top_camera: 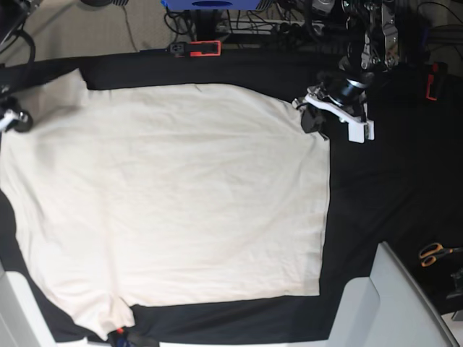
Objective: Fold the T-shirt properly
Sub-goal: 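Lift and pull the shirt edge toward the arms with both grippers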
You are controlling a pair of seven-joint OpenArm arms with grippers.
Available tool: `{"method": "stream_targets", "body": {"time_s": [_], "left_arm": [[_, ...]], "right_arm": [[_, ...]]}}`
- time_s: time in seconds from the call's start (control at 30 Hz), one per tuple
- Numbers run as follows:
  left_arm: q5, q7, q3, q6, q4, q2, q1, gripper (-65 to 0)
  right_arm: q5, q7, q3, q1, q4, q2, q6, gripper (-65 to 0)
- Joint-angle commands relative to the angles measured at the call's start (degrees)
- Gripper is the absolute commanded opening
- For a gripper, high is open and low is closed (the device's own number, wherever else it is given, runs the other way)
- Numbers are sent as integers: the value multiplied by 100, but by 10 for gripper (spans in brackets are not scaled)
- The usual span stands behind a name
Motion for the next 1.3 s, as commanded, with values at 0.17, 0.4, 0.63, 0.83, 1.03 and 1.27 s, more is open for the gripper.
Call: {"method": "stream_targets", "body": {"time_s": [0.17,0.4,0.63,0.83,1.03,1.27], "left_arm": [[-67,-71,-4,261,55,-11,-207,-650],[-59,-71,-4,472,-24,-72,-497,-650],[-59,-71,58,472,-587,-134,-928,-650],[-50,-71,58,472,-754,-134,-1191,-650],[231,158,67,472,-1018,-160,-1569,-650],[715,167,58,472,-1088,-134,-1763,-650]], "right_arm": [[80,99,-263,507,-463,486,28,-648],[80,662,-738,982,-1315,908,28,-648],[80,1225,-1353,1421,-2115,1251,28,-648],[80,1699,-1977,1861,-2740,1321,28,-648],[80,2051,-2399,2186,-3179,1383,28,-648],[80,2570,-2760,2494,-3680,1479,28,-648]]}}
